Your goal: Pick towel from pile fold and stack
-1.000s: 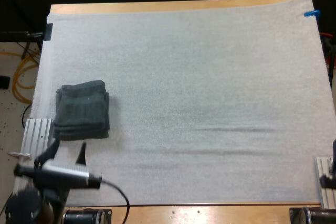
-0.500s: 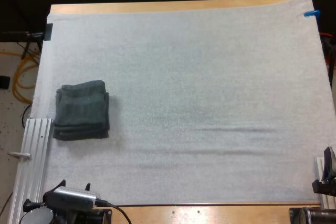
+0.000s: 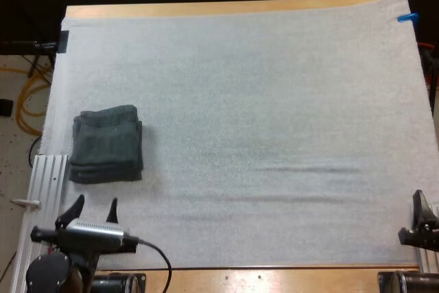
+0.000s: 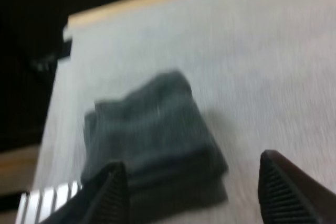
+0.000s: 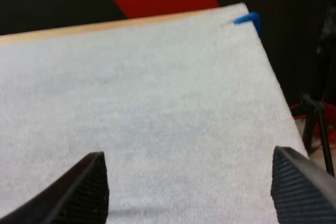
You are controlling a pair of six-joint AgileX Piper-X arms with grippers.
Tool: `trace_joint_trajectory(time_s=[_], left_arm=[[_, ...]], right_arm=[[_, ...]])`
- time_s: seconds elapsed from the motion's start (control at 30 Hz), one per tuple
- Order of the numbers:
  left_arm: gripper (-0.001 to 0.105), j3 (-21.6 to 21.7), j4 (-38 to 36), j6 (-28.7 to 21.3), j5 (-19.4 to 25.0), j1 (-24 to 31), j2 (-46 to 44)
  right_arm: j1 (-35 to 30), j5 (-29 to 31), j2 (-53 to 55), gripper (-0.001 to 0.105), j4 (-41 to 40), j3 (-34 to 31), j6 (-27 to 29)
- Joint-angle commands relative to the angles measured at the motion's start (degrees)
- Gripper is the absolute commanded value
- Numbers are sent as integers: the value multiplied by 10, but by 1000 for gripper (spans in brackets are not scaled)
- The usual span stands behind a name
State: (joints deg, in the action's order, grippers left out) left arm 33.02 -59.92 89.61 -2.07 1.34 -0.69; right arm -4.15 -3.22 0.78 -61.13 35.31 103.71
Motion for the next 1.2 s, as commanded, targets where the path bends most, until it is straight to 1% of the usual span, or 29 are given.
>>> trace_joint_trajectory(time_s=[0.0,0.07,0.2,0.37,1.17], left_arm=[[52,-12,36,7,-3,0,-81],[52,-26,47,18,-3,0,-80],[52,-42,32,23,-3,0,-80],[52,-43,30,31,-3,0,-80],[52,-44,32,31,-3,0,-80]], right_arm=[[-2,0,21,64,12,-9,7],[-2,0,21,64,17,-24,7],[-2,0,21,64,19,-49,7],[-2,0,21,64,26,-54,5],[-2,5,21,64,26,-54,-11]])
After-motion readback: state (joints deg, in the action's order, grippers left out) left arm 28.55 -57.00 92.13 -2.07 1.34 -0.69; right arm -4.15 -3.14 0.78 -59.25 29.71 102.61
